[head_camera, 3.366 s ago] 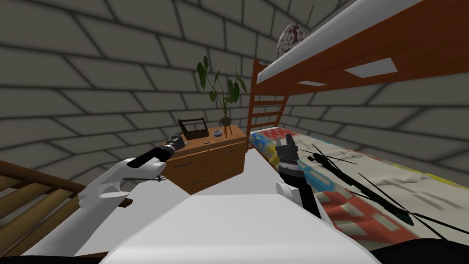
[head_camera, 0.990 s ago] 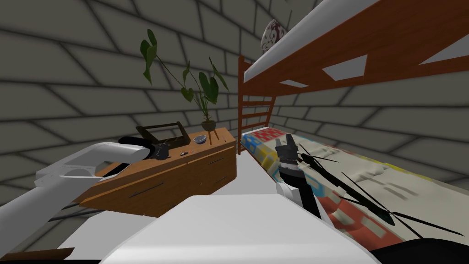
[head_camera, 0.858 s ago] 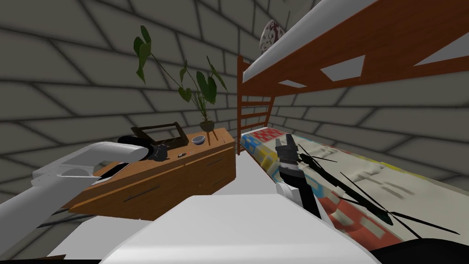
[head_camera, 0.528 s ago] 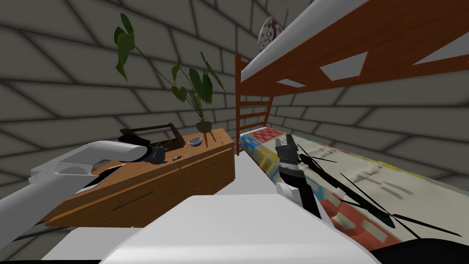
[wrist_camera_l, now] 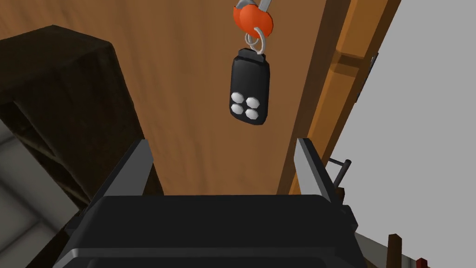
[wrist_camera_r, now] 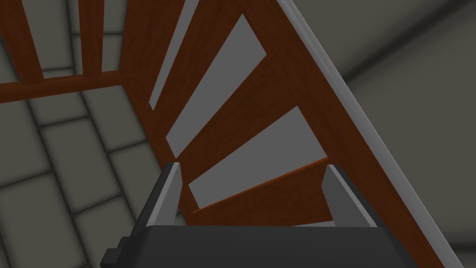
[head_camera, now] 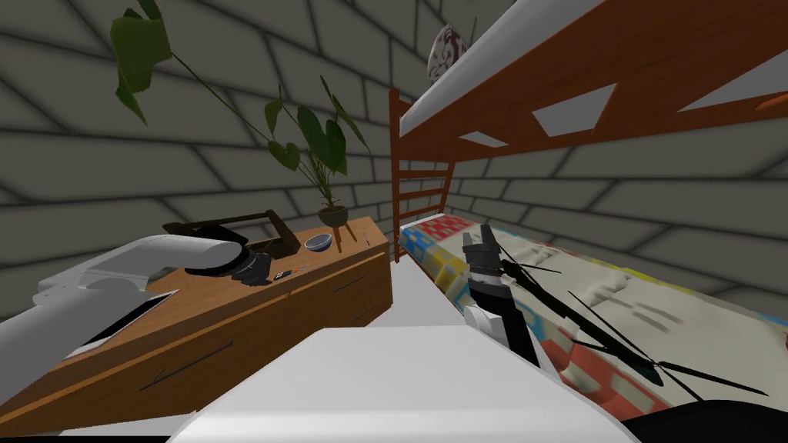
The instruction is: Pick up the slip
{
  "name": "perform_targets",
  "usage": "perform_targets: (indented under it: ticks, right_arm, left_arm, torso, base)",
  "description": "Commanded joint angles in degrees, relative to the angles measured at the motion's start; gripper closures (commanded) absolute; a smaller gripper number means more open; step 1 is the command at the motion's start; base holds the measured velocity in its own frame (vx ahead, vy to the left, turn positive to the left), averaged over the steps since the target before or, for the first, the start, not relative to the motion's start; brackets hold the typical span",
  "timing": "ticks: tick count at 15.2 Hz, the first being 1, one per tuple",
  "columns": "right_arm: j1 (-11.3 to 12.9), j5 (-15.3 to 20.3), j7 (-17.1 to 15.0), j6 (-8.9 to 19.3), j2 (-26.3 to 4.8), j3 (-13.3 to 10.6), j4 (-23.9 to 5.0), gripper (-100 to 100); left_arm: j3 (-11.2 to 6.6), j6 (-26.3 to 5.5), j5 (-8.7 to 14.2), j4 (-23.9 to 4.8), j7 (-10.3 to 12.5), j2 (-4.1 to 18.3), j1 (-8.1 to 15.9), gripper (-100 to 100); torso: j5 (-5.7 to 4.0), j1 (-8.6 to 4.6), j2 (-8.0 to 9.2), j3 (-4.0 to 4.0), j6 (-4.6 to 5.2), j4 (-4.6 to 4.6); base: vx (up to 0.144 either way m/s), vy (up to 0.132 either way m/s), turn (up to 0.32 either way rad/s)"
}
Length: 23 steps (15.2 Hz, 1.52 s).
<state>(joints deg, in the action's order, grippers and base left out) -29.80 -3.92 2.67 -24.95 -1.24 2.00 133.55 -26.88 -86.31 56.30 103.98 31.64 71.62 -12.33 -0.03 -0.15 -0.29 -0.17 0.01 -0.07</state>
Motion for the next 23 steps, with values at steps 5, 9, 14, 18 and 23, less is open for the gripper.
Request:
perform_targets:
  ticks: [5,9,14,18,23]
  right_arm:
    - [0.0,0.0,0.0,0.0,0.0,0.0,0.0,0]
    - [0.0,0.0,0.0,0.0,0.0,0.0,0.0,0]
    - [0.0,0.0,0.0,0.0,0.0,0.0,0.0,0]
    - [0.0,0.0,0.0,0.0,0.0,0.0,0.0,0]
    - [0.0,0.0,0.0,0.0,0.0,0.0,0.0,0]
  left_arm:
    - [0.09,-6.1,3.8,-2.2,-0.3,1.1,-0.3,-100]
    - [0.30,-10.6,7.0,-4.2,-0.8,1.8,-0.5,-100]
    - [2.05,-7.6,4.8,-6.5,-2.4,-0.2,-0.2,-100]
    - [1.65,-8.3,5.3,-6.0,-2.0,0.2,-0.3,100]
    - [1.00,-9.6,6.4,-4.9,-1.2,1.3,-0.2,100]
  torso:
    - [0.00,0.03,0.02,0.01,0.00,0.01]
    - [0.01,0.02,0.00,0.00,-0.01,0.00]
    - [0.04,0.10,0.25,0.13,-0.02,0.05]
    - [0.03,0.12,0.35,0.21,-0.01,0.09]
    - [0.12,0.36,0.07,0.04,0.04,0.02]
  base:
    - [0.072,-0.020,-0.063]
    - [0.077,-0.018,-0.068]
    - [0.022,-0.003,-0.047]
    - [-0.006,0.000,0.001]
    - [0.008,0.000,0.021]
